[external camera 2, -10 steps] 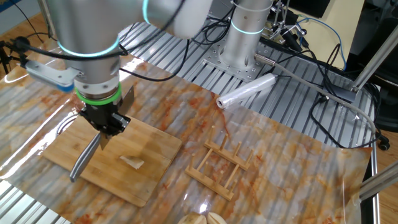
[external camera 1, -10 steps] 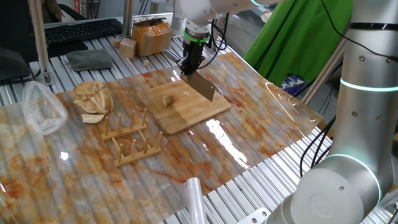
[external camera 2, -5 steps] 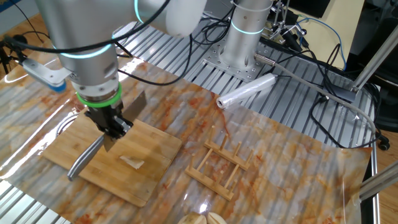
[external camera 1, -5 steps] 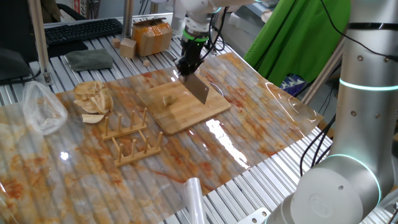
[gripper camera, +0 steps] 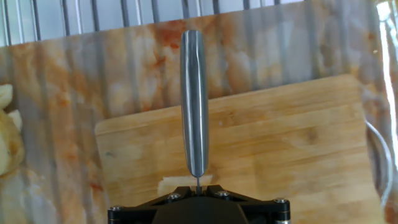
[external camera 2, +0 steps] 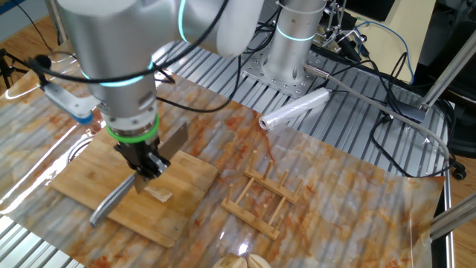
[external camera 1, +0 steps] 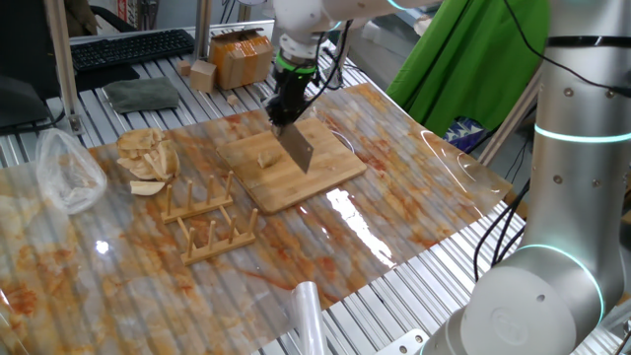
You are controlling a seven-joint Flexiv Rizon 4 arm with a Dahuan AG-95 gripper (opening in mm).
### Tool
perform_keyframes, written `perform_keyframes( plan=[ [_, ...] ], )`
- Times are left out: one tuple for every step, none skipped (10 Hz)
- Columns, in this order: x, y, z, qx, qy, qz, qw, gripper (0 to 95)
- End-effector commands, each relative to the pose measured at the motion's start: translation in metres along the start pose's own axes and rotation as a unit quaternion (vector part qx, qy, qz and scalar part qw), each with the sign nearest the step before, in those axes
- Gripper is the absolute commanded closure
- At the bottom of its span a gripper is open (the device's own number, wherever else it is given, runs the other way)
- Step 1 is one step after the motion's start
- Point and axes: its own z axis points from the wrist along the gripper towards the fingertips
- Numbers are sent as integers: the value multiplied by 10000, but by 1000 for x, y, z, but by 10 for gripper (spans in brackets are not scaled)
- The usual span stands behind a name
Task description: Slice the lotus root
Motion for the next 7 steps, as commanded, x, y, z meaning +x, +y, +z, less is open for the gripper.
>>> perform_keyframes(
  plan=[
    [-2,3,4,2,-30,27,10000,950],
    [-2,4,5,-2,-41,42,10000,950],
    [-2,6,5,9,-61,106,9999,950],
    [-2,7,5,10,-61,136,9999,950],
    [-2,8,6,12,-69,175,9998,950],
    [-3,8,7,10,-63,189,9998,950],
    [-3,9,7,11,-66,202,9998,950]
  ],
)
